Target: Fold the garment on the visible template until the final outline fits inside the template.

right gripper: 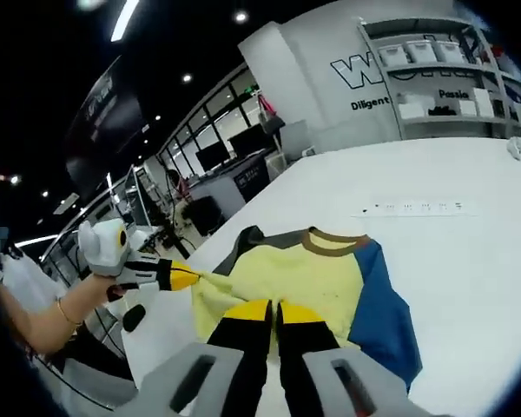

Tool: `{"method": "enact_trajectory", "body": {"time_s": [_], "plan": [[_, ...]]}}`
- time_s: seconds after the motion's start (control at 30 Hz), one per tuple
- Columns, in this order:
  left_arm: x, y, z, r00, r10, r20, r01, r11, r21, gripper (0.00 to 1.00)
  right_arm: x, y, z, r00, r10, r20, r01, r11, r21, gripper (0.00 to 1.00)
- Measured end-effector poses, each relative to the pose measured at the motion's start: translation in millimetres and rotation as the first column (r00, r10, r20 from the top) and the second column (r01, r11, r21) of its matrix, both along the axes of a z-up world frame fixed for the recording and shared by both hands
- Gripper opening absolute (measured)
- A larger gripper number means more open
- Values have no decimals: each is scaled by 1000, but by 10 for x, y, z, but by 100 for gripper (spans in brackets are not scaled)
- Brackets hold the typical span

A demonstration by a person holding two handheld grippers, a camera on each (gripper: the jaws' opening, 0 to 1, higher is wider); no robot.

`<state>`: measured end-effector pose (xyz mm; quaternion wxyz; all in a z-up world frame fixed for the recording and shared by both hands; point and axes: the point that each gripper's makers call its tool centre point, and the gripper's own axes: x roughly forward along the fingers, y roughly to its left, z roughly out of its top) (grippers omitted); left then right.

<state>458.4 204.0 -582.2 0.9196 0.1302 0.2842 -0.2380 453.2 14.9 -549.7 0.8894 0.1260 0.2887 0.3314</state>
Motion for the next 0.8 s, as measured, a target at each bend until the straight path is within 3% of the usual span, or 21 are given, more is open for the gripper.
{"method": "enact_trajectory", "body": {"time_s": [0.2, 0.27, 0.33, 0.57, 0.8], "plan": [[-56, 55, -193, 997, 79, -8, -78, 994, 79, 19, 236, -37, -91, 995, -89, -53, 91, 995, 30, 0], [-107, 43, -215, 996, 92, -17, -91, 994, 59, 22, 286, -35, -90, 994, -94, -55, 96, 995, 33, 0], [-253, -4, -288, 990, 130, -55, -131, 991, -8, 26, 389, -42, -94, 990, -120, -69, 123, 991, 44, 0], [-572, -122, -451, 982, 145, -120, -151, 988, -44, 36, 659, -82, -217, 984, -156, -80, 158, 987, 17, 0], [-803, -413, -606, 972, 144, -186, -166, 980, -110, 42, 795, -103, -367, 981, -179, -77, 176, 983, -45, 0]]}}
